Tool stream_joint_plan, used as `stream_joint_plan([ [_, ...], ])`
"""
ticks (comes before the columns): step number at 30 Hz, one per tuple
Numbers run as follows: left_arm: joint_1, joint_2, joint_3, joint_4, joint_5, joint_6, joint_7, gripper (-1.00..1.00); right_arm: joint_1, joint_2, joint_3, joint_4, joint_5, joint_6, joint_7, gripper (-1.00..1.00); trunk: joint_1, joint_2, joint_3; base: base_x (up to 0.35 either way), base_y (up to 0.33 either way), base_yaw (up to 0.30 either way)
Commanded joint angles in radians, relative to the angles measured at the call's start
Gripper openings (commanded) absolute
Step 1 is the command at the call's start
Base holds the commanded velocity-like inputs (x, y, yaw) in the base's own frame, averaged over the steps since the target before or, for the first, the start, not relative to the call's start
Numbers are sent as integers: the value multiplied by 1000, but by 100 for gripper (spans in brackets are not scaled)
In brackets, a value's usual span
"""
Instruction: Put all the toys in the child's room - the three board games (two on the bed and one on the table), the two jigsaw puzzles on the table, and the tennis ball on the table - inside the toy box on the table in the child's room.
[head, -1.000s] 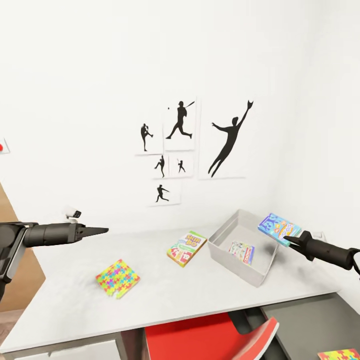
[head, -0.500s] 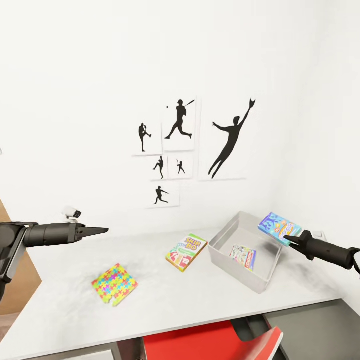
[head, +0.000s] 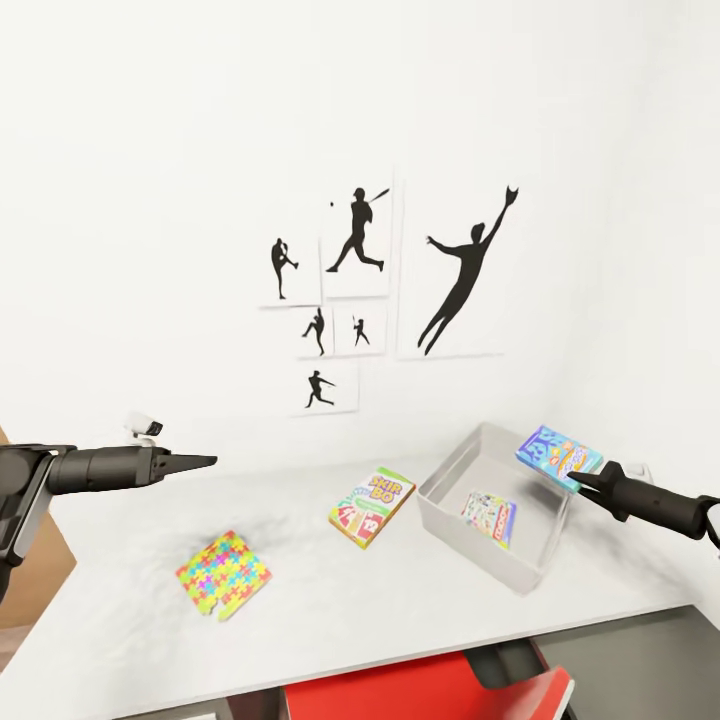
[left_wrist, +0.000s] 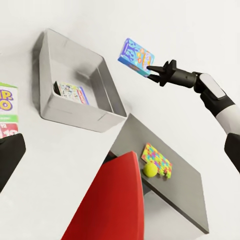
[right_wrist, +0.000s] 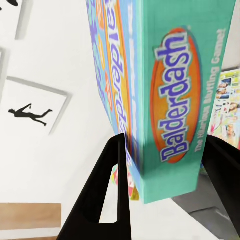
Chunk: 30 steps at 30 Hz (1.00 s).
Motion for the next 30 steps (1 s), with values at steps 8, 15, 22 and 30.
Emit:
stream_joint_plan([
  [8,0,0,0,0,0,11,-4,100,-1,0,-3,0,9,4,10,-100,1,-1,-3,138,-1,0],
  [15,0,0,0,0,0,11,-4,100,-1,1,-2,0,9,4,10,-100,1,-1,-3,114,-13,0],
  [22,1,1,0,0,0,11,-4,100,-1,2,-2,0,10,4,10,-100,1,-1,-3,23,-5,0],
  [30,1,1,0,0,0,11,-4,100,-1,3,-2,0,11,4,10,-100,1,-1,-3,26,-1,0],
])
